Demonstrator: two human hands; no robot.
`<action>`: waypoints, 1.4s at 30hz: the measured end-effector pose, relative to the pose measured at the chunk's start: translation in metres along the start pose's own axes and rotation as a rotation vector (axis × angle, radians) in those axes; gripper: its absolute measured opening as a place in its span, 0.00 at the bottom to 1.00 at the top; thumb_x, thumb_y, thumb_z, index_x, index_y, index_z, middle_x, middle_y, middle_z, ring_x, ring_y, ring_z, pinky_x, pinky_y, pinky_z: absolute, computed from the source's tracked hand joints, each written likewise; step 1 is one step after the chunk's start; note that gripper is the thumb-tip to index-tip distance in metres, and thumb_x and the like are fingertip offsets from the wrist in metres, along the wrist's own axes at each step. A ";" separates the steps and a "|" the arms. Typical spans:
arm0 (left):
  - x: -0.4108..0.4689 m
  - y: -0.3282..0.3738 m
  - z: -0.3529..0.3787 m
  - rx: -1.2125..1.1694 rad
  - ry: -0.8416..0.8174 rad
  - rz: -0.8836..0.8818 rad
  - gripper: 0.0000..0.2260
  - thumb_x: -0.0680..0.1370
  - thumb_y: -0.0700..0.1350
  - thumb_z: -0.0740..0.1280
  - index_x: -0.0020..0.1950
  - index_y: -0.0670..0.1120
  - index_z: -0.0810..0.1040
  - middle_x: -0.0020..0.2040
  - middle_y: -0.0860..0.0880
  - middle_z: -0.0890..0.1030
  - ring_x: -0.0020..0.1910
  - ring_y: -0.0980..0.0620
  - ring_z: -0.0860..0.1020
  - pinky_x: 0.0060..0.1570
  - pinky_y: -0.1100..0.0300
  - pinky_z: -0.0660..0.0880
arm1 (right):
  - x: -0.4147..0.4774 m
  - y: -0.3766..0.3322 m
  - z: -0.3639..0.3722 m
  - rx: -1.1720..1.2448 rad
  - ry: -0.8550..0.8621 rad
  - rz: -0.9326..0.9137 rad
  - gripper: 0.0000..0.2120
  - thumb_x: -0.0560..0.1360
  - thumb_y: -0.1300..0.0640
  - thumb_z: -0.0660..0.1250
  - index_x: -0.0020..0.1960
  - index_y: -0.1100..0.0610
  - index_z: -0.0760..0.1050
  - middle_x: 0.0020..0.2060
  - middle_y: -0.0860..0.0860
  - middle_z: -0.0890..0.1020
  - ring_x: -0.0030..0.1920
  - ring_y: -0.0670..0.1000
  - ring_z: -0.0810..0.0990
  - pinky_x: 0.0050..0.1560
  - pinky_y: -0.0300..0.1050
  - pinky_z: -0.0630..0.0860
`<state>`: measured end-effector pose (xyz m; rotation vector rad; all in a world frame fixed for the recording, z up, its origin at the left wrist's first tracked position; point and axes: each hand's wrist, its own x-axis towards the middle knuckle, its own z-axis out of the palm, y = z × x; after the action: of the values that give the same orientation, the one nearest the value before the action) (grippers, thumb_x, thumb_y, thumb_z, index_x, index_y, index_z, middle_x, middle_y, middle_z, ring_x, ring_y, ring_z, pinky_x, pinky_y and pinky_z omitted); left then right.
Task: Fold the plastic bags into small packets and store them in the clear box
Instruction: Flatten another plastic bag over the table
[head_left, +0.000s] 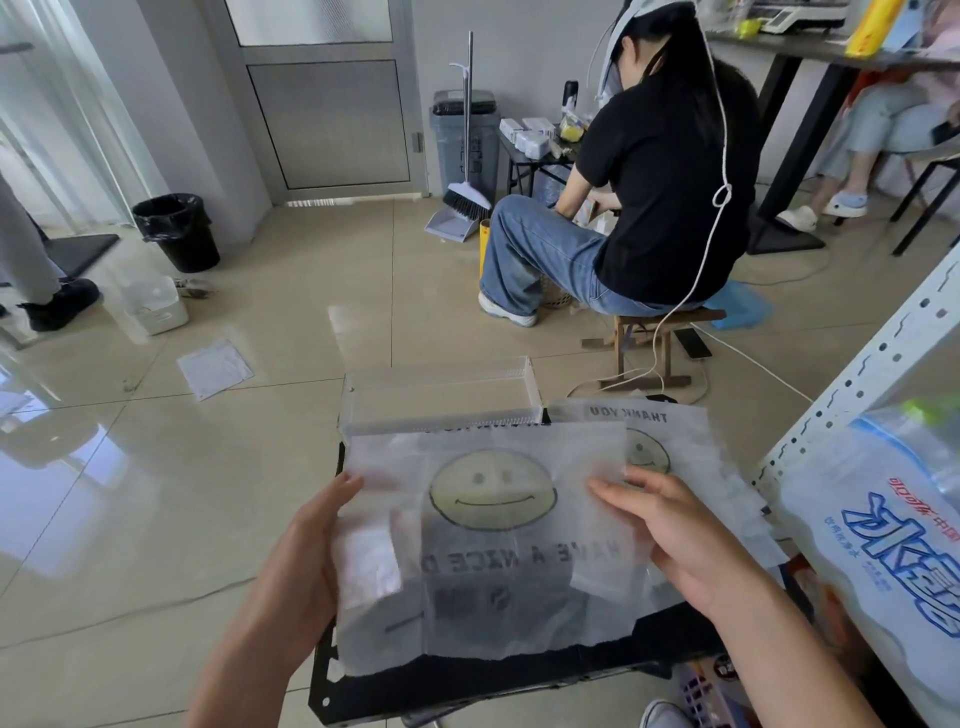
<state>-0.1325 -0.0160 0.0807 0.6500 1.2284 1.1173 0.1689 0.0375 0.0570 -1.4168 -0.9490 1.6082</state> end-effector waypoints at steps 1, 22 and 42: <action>0.000 0.001 0.000 0.029 0.000 0.004 0.14 0.83 0.48 0.62 0.57 0.43 0.84 0.37 0.47 0.86 0.29 0.53 0.83 0.29 0.58 0.78 | 0.000 -0.001 -0.001 -0.005 -0.015 0.012 0.10 0.78 0.56 0.72 0.58 0.56 0.85 0.55 0.55 0.88 0.57 0.57 0.86 0.64 0.58 0.78; 0.000 -0.005 0.000 0.109 0.099 0.068 0.16 0.83 0.35 0.64 0.64 0.55 0.78 0.27 0.49 0.71 0.21 0.58 0.70 0.23 0.68 0.70 | 0.000 0.001 -0.007 0.188 -0.023 0.057 0.17 0.77 0.68 0.69 0.63 0.55 0.82 0.56 0.57 0.87 0.58 0.60 0.85 0.64 0.59 0.78; -0.001 -0.010 0.002 0.108 0.049 0.137 0.22 0.71 0.37 0.76 0.64 0.47 0.78 0.48 0.36 0.86 0.41 0.39 0.85 0.33 0.54 0.82 | -0.009 0.000 -0.015 0.147 -0.082 -0.113 0.24 0.71 0.69 0.75 0.66 0.58 0.78 0.52 0.59 0.87 0.53 0.57 0.87 0.51 0.46 0.81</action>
<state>-0.1277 -0.0203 0.0728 0.8032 1.3082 1.1920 0.1846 0.0301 0.0596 -1.1852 -0.9206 1.6273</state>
